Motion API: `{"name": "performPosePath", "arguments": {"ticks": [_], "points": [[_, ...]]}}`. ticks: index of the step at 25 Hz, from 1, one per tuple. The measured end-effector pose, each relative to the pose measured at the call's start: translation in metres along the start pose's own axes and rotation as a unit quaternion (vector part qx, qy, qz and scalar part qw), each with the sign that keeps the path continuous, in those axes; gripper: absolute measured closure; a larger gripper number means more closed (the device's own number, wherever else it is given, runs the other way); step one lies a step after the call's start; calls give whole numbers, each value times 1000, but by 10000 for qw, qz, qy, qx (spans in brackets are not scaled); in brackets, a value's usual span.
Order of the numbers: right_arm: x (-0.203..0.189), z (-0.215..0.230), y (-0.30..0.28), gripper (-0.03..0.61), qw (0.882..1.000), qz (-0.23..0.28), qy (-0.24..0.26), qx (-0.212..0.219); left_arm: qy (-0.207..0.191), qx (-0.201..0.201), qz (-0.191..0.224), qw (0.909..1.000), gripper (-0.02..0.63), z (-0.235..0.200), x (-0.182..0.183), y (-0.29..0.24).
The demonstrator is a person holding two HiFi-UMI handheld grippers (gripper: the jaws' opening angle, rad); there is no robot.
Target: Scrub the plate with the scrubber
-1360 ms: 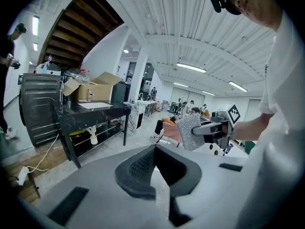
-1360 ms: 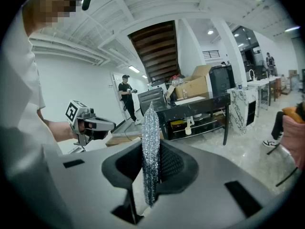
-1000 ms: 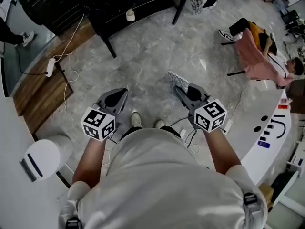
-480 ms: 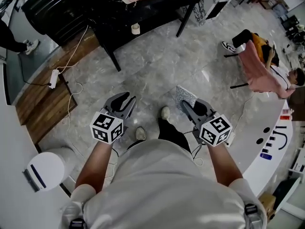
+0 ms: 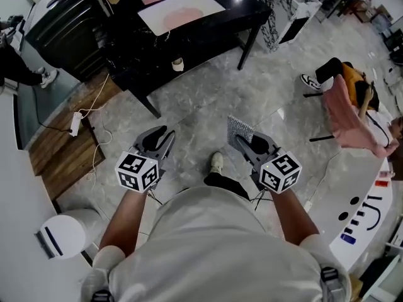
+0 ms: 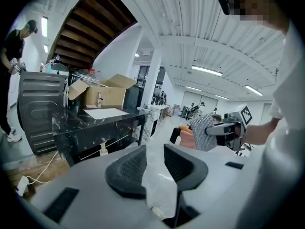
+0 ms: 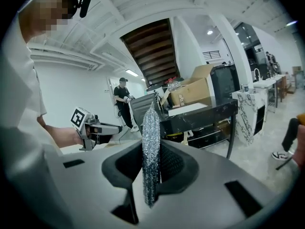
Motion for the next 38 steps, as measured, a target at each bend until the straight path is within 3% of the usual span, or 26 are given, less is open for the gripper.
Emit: {"name": "performPosePath", "arguments": {"ticks": [7, 19, 26, 38], "points": [[49, 100, -3, 503, 9994, -72, 89, 321, 61, 276, 114, 9995, 502, 4, 80, -88], [79, 184, -44, 503, 9983, -67, -93, 570, 199, 509, 44, 9985, 502, -27, 128, -166], [115, 219, -85, 503, 9991, -37, -67, 406, 300, 448, 160, 9984, 503, -84, 162, -205], [200, 267, -200, 503, 9994, -240, -15, 232, 378, 359, 89, 9986, 503, -226, 240, -280]]}}
Point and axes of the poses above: the fingertips, and each gripper's own axes: y backward along the fingers, z to its right, x out of its top, the point moved 4 cm from there along y, backward along the fingers, and after that the axes turned 6 degrees about -z, right-handed, at the moved point
